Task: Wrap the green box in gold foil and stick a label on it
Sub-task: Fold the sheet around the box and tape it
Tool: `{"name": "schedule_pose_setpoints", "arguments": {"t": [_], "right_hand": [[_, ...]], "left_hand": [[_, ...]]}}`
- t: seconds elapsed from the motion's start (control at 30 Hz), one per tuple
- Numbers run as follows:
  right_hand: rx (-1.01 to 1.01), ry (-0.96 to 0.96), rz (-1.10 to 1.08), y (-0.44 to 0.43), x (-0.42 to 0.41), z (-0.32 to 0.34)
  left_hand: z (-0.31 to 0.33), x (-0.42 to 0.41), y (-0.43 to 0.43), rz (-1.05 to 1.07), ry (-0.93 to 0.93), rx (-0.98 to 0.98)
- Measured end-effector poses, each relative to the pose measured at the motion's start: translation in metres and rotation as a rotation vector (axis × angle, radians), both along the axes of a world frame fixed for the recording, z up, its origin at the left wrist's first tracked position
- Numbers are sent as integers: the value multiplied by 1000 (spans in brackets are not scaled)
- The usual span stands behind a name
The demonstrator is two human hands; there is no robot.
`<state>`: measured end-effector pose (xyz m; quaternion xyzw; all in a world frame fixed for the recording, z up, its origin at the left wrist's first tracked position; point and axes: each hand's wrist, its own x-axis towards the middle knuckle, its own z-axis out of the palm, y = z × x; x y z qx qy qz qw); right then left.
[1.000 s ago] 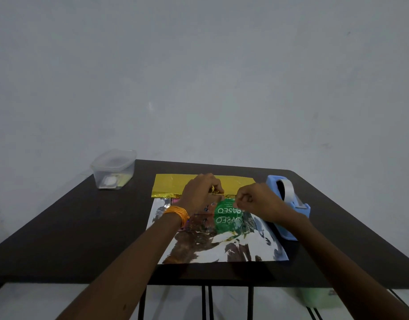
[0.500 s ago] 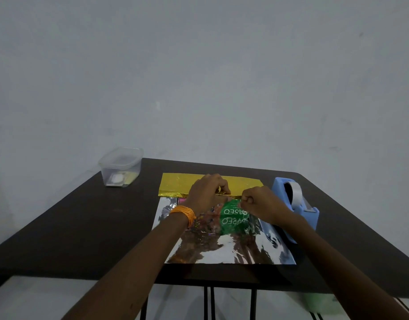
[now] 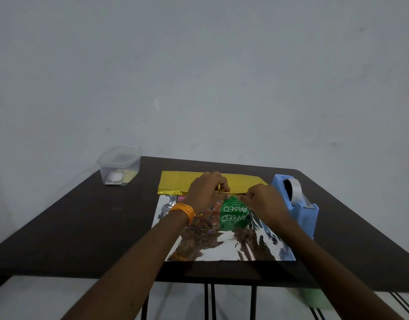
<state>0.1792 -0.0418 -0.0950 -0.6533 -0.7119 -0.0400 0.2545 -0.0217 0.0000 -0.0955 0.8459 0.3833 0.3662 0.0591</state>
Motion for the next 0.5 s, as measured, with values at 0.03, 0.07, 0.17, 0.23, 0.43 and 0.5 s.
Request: {"name": "schedule_pose_setpoints", "arguments": {"t": [0.03, 0.07, 0.17, 0.23, 0.43, 0.5], "right_hand": [[-5, -12, -30, -1, -2, 1], [-19, -46, -69, -3, -3, 3], [-62, -197, -209, -6, 4, 9], [-64, -228, -267, -8, 14, 9], [-58, -198, -270, -11, 18, 6], [-48, -196, -240, -11, 10, 11]], "left_hand": [[0, 0, 0, -3, 1, -2], [0, 0, 0, -4, 4, -6], [1, 1, 0, -3, 17, -7], [1, 1, 1, -1, 14, -4], [0, 1, 1, 4, 20, -6], [0, 1, 1, 7, 23, -1]]}}
